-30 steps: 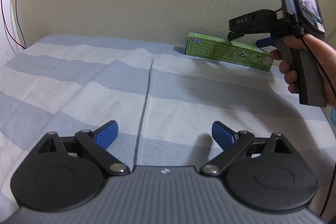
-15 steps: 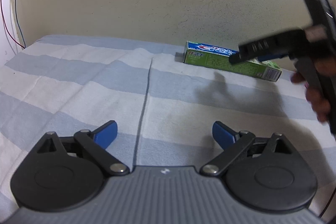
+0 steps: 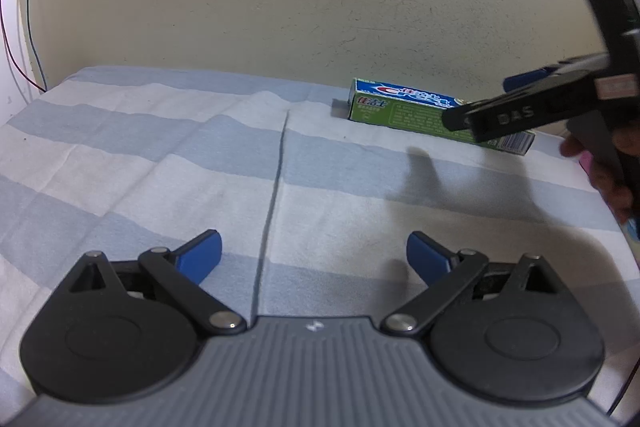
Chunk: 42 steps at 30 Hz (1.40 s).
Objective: Organize objects
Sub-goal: 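Grasp the green Crest toothpaste box with the right tool, then carry the toothpaste box into the pink tin and open the right tool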
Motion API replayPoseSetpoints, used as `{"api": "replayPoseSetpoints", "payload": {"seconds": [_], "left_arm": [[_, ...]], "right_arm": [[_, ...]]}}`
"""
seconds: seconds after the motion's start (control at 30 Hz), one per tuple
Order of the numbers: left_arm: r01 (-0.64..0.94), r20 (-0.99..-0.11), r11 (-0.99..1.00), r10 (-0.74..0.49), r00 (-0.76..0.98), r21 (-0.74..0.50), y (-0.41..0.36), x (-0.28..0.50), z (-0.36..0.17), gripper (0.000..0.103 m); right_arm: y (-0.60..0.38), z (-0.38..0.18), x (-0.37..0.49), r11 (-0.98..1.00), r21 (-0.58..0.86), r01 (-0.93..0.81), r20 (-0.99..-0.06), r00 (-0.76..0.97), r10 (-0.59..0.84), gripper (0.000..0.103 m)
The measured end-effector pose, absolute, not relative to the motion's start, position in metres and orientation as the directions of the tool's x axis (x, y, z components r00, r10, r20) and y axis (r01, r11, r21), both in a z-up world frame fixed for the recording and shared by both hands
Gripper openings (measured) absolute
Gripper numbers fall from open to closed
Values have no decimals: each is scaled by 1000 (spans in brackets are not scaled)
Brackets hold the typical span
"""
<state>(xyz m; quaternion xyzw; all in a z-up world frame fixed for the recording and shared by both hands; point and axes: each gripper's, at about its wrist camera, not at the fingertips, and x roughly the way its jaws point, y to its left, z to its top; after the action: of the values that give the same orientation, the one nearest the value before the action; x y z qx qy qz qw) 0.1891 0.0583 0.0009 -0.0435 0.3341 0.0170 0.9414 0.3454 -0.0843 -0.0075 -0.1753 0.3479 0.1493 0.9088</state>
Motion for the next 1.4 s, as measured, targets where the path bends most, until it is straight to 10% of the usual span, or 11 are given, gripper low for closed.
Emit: {"api": "replayPoseSetpoints", "payload": {"seconds": [0.3,0.57,0.73,0.9,1.17,1.27,1.4], "left_arm": [[-65,-631,995,5,776,-72,58,188,1,101],[-62,-631,993,-15,776,-100,62,186,3,101],[-124,-615,977,-11,789,-176,83,184,11,101],[-96,-566,972,-43,823,-214,96,174,28,101],[348,-573,890,-456,681,-295,43,152,30,101],[470,-571,840,-533,624,-270,16,136,28,101],[526,-590,813,-559,582,-251,-11,130,20,101]], "right_arm": [[-68,-30,398,890,-202,-408,-794,600,94,102],[-62,-18,363,874,-168,-456,-842,527,113,53],[-53,-15,288,838,-233,-494,-831,549,93,42],[-47,-8,222,822,-241,-517,-825,554,107,42],[-66,-6,77,852,-231,-470,-813,575,97,44],[-86,-4,30,904,-208,-374,-746,659,101,82],[-87,-18,-4,959,-129,-253,-698,710,93,86]]}}
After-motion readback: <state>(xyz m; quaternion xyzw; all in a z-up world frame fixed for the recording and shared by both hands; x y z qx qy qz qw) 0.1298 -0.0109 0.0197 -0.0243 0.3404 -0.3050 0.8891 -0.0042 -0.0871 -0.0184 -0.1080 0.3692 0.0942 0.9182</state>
